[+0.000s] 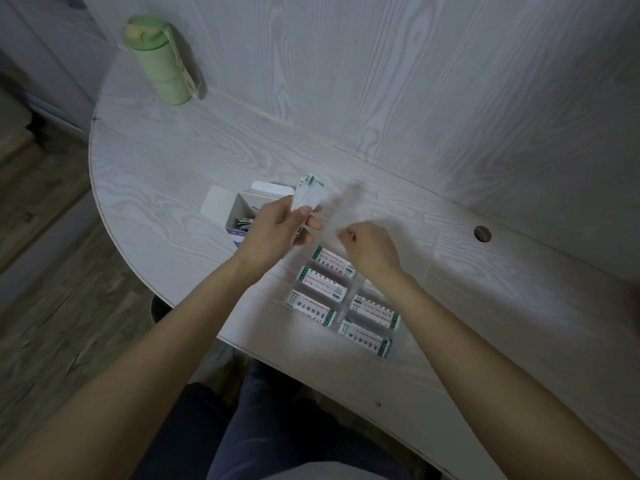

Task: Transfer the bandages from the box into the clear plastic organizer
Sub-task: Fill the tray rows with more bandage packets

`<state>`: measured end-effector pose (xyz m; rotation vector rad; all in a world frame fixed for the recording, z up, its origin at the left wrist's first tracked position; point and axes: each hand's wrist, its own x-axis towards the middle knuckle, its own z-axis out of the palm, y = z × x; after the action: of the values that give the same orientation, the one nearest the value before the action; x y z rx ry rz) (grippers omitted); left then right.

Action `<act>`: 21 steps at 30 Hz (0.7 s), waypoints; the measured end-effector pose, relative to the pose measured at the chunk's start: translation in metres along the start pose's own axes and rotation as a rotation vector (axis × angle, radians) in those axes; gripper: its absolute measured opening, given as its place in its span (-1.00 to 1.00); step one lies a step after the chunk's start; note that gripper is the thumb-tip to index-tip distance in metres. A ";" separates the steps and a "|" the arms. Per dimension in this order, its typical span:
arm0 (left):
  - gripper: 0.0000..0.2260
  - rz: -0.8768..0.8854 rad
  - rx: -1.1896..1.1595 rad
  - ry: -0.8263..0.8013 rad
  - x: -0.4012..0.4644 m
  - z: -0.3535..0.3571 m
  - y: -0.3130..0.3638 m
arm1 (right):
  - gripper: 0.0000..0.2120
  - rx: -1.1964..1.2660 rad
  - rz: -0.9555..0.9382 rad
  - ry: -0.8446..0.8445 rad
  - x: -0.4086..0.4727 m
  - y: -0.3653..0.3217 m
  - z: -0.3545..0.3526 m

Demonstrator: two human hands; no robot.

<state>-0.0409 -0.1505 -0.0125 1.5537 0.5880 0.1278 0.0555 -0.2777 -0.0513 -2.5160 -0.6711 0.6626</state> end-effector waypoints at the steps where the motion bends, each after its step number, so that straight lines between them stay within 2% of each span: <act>1: -0.84 -0.016 0.012 -0.021 0.000 0.000 -0.001 | -0.70 0.180 -0.012 0.021 -0.002 -0.002 -0.010; 3: -0.90 -0.023 0.049 -0.061 0.000 0.001 -0.003 | -0.78 0.562 -0.023 -0.037 -0.007 -0.006 -0.030; 5: -0.92 -0.022 0.085 -0.105 0.000 0.003 -0.002 | -0.78 0.769 -0.060 -0.155 -0.011 -0.008 -0.042; 6: -0.93 -0.024 0.096 -0.134 0.000 0.004 -0.001 | -0.80 0.777 -0.083 -0.177 -0.013 -0.010 -0.044; 8: -0.94 -0.021 0.104 -0.208 -0.003 0.008 0.003 | -0.84 0.741 -0.099 -0.115 -0.016 -0.011 -0.044; 11: -0.81 -0.040 0.053 -0.260 -0.008 0.012 0.011 | -0.87 0.750 -0.086 0.007 -0.017 -0.012 -0.042; 13: -0.74 -0.057 0.029 -0.206 -0.010 0.013 0.013 | -0.84 0.793 -0.060 0.030 -0.020 -0.012 -0.042; 17: -0.76 -0.050 0.111 -0.021 -0.006 0.011 0.008 | -0.91 0.819 0.003 0.071 -0.021 -0.004 -0.040; 21: -0.74 -0.067 0.038 0.057 -0.001 0.006 -0.002 | -0.95 1.128 0.119 0.013 -0.020 0.010 -0.031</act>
<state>-0.0399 -0.1567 -0.0144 1.5694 0.6897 0.1107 0.0603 -0.3060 -0.0263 -1.4999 -0.0549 0.7670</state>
